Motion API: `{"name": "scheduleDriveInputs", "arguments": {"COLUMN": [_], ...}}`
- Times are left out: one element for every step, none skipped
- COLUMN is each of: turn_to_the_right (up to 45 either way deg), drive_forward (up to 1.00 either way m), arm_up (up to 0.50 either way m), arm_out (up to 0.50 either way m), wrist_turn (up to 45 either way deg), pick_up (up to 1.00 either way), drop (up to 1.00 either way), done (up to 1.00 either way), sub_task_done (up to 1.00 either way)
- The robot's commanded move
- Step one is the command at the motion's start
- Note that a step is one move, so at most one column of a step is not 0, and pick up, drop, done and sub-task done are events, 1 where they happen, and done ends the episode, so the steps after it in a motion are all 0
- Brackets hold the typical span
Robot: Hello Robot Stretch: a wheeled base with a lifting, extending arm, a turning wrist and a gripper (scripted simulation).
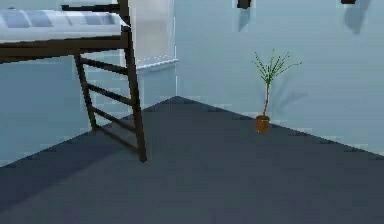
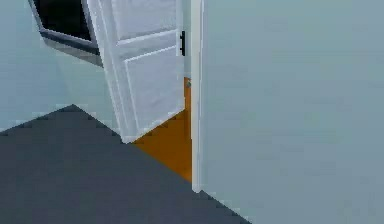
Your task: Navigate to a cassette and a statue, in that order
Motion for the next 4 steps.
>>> {"name": "scheduleDriveInputs", "arguments": {"turn_to_the_right": [36.0, 0.0, -45.0, -45.0], "drive_forward": [0.00, 0.30, 0.00, 0.00], "arm_up": [0.00, 0.00, 0.00, 0.00], "arm_out": [0.00, 0.00, 0.00, 0.00], "wrist_turn": [0.0, 0.0, 0.0, 0.0], "pick_up": [0.00, 0.00, 0.00, 0.00], "drop": [0.00, 0.00, 0.00, 0.00], "done": [0.00, 0.00, 0.00, 0.00], "sub_task_done": [0.00, 0.00, 0.00, 0.00]}}
